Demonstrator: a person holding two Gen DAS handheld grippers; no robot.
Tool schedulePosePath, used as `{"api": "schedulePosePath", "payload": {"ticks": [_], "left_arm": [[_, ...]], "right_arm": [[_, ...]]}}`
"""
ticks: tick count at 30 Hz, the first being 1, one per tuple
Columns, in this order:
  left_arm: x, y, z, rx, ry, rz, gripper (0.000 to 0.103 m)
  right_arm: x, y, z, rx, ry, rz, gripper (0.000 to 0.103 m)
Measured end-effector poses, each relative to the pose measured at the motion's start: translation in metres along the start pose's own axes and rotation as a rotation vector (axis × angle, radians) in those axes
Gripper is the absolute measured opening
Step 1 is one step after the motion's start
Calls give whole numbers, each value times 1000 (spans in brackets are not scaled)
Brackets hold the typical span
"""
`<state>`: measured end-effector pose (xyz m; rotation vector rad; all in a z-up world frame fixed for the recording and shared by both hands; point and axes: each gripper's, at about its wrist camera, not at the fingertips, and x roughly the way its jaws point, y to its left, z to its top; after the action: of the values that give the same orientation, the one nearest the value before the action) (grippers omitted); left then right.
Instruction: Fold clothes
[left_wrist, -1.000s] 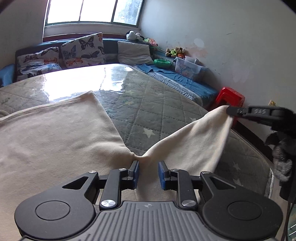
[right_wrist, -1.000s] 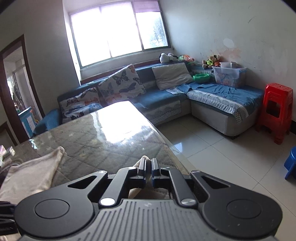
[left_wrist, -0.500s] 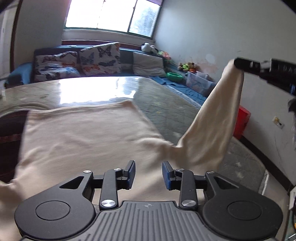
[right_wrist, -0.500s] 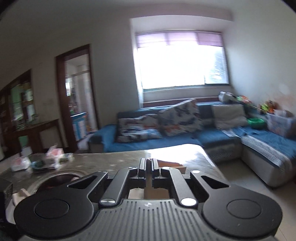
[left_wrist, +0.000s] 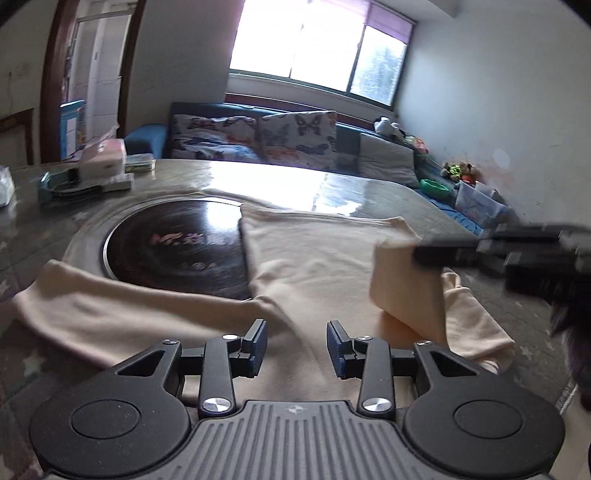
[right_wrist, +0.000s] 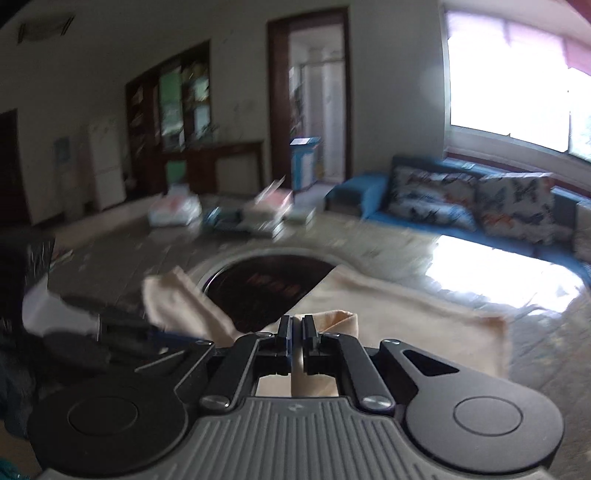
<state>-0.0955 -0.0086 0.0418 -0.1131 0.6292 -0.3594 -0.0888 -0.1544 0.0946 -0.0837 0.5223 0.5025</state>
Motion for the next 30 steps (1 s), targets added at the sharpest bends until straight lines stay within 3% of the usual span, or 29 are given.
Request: {"api": "schedulePosePath", "payload": {"ticks": [4,7,9,16,23,30], "left_arm": [[-5,2,-2,-6,1,5,39],[-6,-3,-4,9,-2,-9,39],[-3,-9,-4,22,-2,-23,38],[13,-33,-4,89,11,-70,36],[35,-45,-6,131,69,-66,36],[36,-47,3,128,61,-64,36]], "right_arm": [[31,30,-12,-44,98,87,12],[21,29,-20,-77,116,92,16],[9,18,-21,-75,114,66,21],[-32,-38,-47,-1,179,-93,21],[-37,-69,-81,102,241,-134,21],[-41,-81,-70,76,216,-135,20]]}}
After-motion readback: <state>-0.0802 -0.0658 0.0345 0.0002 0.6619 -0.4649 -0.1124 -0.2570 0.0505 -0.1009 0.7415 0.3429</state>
